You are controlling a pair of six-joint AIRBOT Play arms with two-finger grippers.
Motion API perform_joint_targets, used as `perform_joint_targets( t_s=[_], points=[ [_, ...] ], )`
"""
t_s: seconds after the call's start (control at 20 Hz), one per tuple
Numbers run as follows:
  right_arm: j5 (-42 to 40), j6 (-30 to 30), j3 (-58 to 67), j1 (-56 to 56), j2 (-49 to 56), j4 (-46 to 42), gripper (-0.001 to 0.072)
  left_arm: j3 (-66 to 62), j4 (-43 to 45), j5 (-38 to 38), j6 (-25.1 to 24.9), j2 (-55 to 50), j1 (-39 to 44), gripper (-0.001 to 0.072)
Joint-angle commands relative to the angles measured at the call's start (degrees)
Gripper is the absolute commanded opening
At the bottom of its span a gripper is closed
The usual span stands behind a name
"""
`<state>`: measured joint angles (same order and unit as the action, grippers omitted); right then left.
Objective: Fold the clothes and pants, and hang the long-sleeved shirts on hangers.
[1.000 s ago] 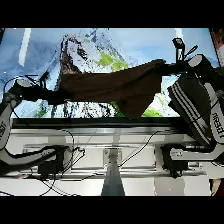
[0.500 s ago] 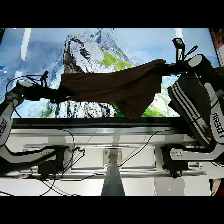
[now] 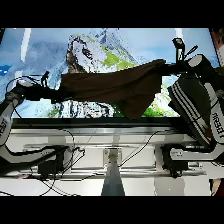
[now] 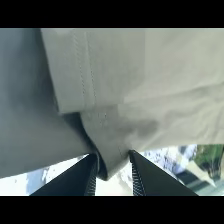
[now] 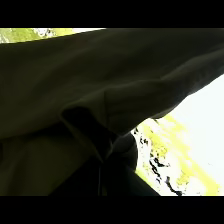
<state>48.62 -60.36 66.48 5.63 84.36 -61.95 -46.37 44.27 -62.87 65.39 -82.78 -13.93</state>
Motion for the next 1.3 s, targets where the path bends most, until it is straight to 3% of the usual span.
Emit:
perform_joint_targets(
  t_s=[0.0, 0.25, 0.6, 0.9, 0.95, 1.0, 1.25],
  points=[
    [0.0, 0.0, 0.1, 0.0, 0.0, 0.0, 0.0014, -0.1, 0.0, -2.2, 0.0, 0.0, 0.0, 0.0219],
    [0.1, 0.0, 0.1, 0.0, 0.0, 0.0, 0.0014, -0.1, 0.0, -2.3, 0.0, 0.0, -0.2, 0.0218],
    [0.3, 0.0, 0.0, 0.0, 0.0, 0.0, 0.0014, -0.1, -0.8, 6.0, 0.0, 0.0, -0.2, 0.0223],
    [0.4, -0.1, 0.1, 0.0, 0.0, 0.1, 0.0014, -0.1, -2.8, 6.3, 0.0, -0.1, 0.3, 0.0217],
    [0.5, -0.1, 0.0, 0.0, 0.0, 0.1, 0.0014, -0.1, -3.0, 6.3, 0.0, -0.1, 0.6, 0.0177],
    [0.5, -0.1, 0.1, 0.0, 0.0, 0.2, 0.0014, -0.1, -3.5, 6.3, -0.3, -0.1, 0.8, 0.0015],
    [1.3, 0.0, 0.1, 0.0, -3.2, 0.2, 0.0013, -4.2, -9.2, 4.8, -4.8, 0.9, 0.6, 0.0010]
  ],
)
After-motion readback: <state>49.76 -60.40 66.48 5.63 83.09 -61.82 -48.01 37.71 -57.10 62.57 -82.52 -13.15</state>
